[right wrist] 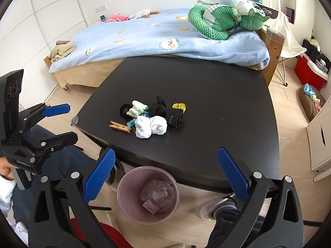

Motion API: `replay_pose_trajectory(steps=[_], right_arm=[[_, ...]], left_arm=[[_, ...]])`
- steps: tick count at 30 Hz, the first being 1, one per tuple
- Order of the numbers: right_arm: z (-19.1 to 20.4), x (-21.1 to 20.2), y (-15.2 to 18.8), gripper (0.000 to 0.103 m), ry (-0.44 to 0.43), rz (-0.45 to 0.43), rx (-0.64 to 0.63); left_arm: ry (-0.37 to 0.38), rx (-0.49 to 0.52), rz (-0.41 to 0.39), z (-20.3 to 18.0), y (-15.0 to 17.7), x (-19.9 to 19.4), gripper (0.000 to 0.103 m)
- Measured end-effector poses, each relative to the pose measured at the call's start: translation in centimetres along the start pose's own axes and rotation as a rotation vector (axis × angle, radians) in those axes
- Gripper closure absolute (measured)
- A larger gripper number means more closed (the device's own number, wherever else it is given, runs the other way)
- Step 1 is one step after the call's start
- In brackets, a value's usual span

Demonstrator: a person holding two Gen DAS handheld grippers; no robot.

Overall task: Collect trash
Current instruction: 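Reach the right gripper to the black socks and close on them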

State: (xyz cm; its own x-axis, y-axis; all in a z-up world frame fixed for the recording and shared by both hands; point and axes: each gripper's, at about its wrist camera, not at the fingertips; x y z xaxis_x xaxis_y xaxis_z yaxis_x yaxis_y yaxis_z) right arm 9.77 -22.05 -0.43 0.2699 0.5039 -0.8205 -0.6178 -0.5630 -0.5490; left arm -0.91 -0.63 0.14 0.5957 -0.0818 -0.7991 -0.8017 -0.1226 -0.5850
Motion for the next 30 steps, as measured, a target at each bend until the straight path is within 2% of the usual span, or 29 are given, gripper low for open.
replay_pose_trajectory(steps=[12,17,24,26,30], right_arm=[[-1.3,4.9,-5.2,0.005,0.039,0.04,0.017],[-1.9,7.8,-6.9,0.005,0.041,0.091,0.032],[-2.4,12.0,-7.7,0.005,0.045,0.177,0.07],[-2.3,12.9,-7.6,0.007,0.042,0.196,0.074],[-1.9,14.4,-7.4,0.021,0.056,0.233,0.063]], left_arm=[[-0.028,-0.006,0.012,1.7,-0.8,3.3,0.008],[-0.003,-0.044,0.017,2.3,-0.3,4.5,0.008],[-0.007,-0.082,0.03,3.2,0.2,5.3,0.008],[-0.019,-0.084,0.03,3.2,0.3,5.5,0.008],[-0.031,-0.069,0.026,3.0,0.3,5.6,0.008]])
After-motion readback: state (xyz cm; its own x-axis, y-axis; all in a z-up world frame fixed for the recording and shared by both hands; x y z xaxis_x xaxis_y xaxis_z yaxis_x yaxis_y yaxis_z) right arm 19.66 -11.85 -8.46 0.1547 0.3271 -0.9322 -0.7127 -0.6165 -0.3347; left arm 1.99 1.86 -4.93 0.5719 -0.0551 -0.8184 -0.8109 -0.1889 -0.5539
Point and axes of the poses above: each gripper's, at about its wrist camera, not at the fingertips, and x roughly the way its jaws point, z to its left, y to its underside, and after that the axes turned 4 degrees about z, right-handed
